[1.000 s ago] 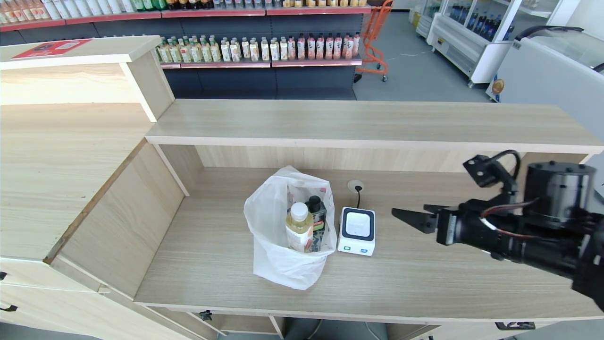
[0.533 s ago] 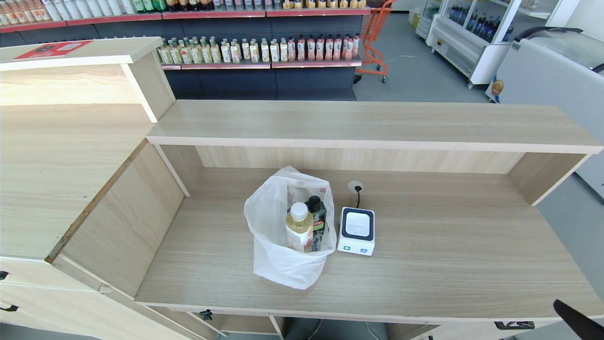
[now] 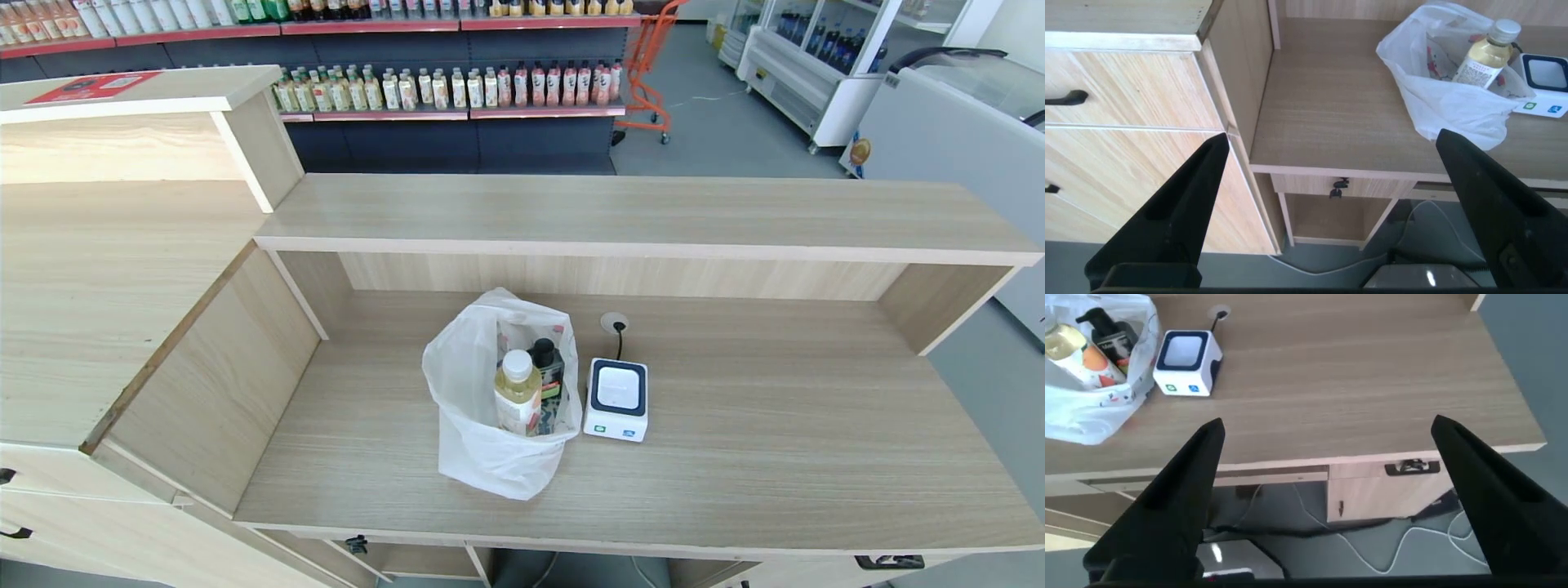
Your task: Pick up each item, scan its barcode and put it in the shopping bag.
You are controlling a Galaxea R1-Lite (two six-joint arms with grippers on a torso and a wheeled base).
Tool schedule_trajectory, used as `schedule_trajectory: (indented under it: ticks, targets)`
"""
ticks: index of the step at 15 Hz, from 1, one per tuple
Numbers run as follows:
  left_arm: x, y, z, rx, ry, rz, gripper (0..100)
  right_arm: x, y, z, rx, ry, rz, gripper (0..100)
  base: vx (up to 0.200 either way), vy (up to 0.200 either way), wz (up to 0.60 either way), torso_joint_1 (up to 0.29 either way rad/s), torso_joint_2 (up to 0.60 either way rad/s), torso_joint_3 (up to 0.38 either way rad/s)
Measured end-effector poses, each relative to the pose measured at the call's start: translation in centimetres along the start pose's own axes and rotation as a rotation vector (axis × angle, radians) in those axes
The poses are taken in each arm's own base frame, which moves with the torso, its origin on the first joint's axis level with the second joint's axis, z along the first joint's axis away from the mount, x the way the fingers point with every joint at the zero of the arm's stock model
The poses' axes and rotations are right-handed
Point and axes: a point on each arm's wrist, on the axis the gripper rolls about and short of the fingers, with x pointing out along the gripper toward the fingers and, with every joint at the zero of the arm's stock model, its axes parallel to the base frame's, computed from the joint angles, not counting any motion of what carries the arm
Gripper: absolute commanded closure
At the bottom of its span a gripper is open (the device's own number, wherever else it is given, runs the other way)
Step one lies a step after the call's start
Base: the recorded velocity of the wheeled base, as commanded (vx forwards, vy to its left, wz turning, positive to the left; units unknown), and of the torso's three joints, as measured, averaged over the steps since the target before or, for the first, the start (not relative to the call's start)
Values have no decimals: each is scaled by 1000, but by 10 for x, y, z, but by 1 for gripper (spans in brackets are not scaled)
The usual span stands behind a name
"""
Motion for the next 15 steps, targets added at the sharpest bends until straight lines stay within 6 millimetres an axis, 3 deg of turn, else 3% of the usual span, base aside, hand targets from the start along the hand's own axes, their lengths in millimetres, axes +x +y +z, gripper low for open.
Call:
schedule_trajectory:
  ticks: [9, 15]
  targets:
    - [0, 0, 0, -1, 0, 1, 0, -2, 0, -1, 20, -28, -3, 100, 0, 0, 0, 0, 0, 0]
    - [0, 0, 0, 3, 0, 1, 0, -2, 0, -1, 20, -28, -3, 100, 0, -200, 0, 5, -2, -1]
